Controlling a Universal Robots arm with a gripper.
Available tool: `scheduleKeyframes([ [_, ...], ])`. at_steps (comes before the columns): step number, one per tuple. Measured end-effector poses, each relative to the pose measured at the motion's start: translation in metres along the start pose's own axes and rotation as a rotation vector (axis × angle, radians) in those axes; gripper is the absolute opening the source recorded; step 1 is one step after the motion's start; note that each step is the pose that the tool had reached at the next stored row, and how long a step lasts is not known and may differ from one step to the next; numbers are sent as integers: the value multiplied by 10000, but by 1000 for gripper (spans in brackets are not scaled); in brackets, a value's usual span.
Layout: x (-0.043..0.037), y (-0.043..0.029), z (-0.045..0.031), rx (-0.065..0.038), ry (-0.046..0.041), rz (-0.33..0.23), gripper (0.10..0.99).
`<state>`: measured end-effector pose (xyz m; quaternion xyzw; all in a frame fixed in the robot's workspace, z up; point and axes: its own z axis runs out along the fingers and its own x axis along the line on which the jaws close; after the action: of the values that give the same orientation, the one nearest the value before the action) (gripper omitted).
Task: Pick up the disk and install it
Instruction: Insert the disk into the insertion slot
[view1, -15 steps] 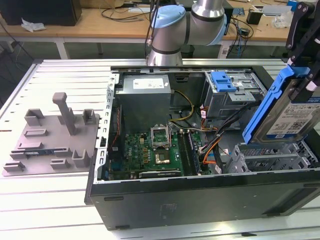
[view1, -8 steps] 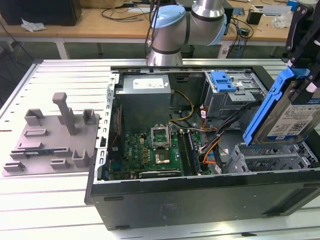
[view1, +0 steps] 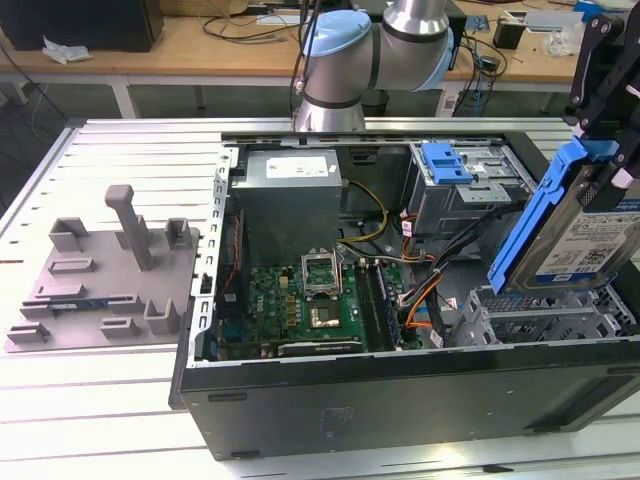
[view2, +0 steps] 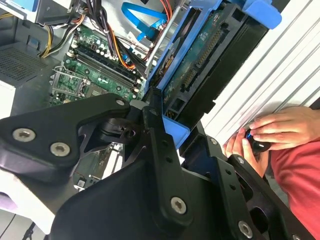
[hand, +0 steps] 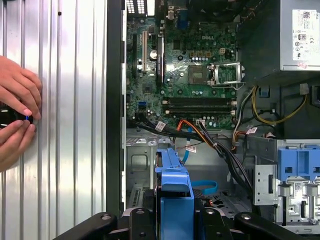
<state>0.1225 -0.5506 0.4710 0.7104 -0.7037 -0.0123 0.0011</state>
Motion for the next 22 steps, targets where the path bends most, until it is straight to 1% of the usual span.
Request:
scheduleKeyframes([
  [7,0,1,3,0,-6,0,365],
  [9,0,2,7,2,-45,-1,365],
  [12,2,3,13,9,-130,-2,365],
  [13,2,3,14,10,-138,-2,365],
  [22,2,14,20,10,-140,-2,365],
])
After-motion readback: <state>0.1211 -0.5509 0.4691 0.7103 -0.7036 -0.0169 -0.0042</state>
